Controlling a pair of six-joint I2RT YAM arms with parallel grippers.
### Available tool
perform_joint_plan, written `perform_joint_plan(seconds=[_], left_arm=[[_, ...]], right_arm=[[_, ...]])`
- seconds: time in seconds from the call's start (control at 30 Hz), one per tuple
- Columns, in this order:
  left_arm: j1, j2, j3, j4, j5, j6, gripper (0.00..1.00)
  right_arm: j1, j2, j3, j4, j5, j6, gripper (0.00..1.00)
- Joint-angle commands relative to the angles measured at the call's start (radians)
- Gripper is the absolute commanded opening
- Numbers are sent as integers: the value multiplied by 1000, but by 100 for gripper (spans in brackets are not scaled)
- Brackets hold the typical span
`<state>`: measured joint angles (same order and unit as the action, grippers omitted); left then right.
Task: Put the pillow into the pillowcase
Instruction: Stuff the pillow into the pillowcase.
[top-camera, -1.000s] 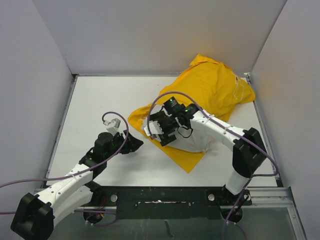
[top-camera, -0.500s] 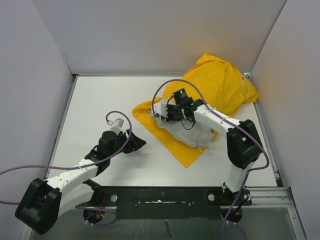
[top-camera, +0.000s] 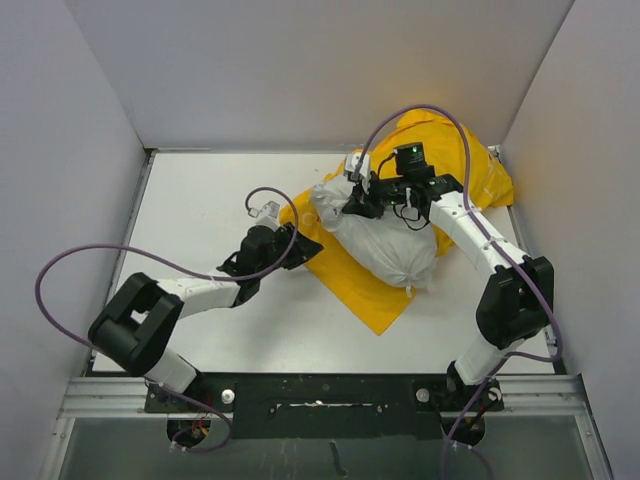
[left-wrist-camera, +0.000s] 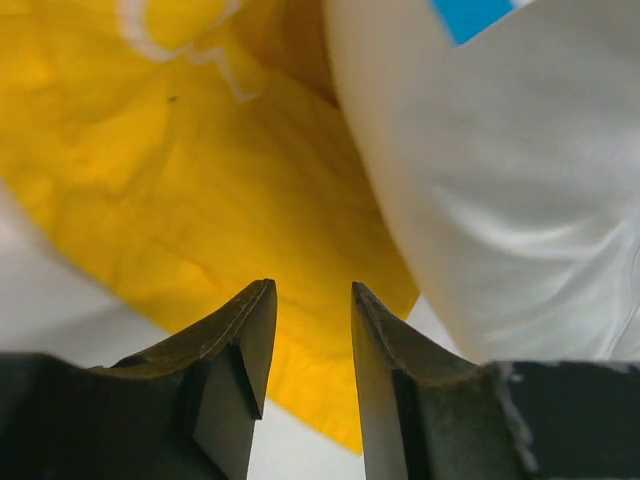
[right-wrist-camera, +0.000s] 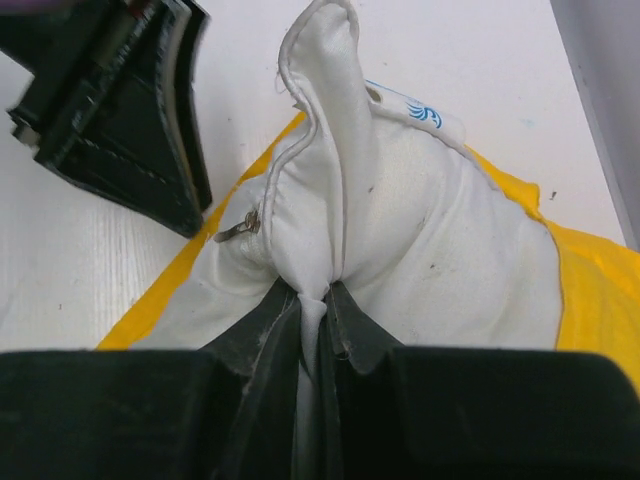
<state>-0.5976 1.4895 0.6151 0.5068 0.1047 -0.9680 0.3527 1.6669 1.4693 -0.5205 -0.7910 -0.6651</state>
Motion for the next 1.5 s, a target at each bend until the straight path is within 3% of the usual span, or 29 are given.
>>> perform_joint_plan(seconds=[0.0,0.07,0.2,0.43,0.73,0.93,1.13,1.37,1.47], left_arm=[[-85,139,144,144,-124,-17,40],[-109,215,180,211,-163,-8,47],[-132,346,266,288,-244,-23,51],[-143,406,321,289,-424,-24,65],[-158,532,486,212,-369,-58,79],[-164,603,536,116,-450,-110,78],[-165,605,560,78,-523,-121,58],[-156,671,633,121,-493,-85,67],[-159,708,679,115,-492,-87,64]], right_arm=[[-17,-38,60,32,-90,81,0],[-25,-36,84,25,-107,105,0],[-42,-21,142,10,-143,154,0],[-59,-33,169,18,-181,205,0],[-61,-57,170,39,-216,263,0],[-61,-78,161,54,-230,297,0],[-64,-100,161,54,-241,314,0],[-64,-110,136,76,-248,343,0],[-66,-117,125,81,-244,344,0]])
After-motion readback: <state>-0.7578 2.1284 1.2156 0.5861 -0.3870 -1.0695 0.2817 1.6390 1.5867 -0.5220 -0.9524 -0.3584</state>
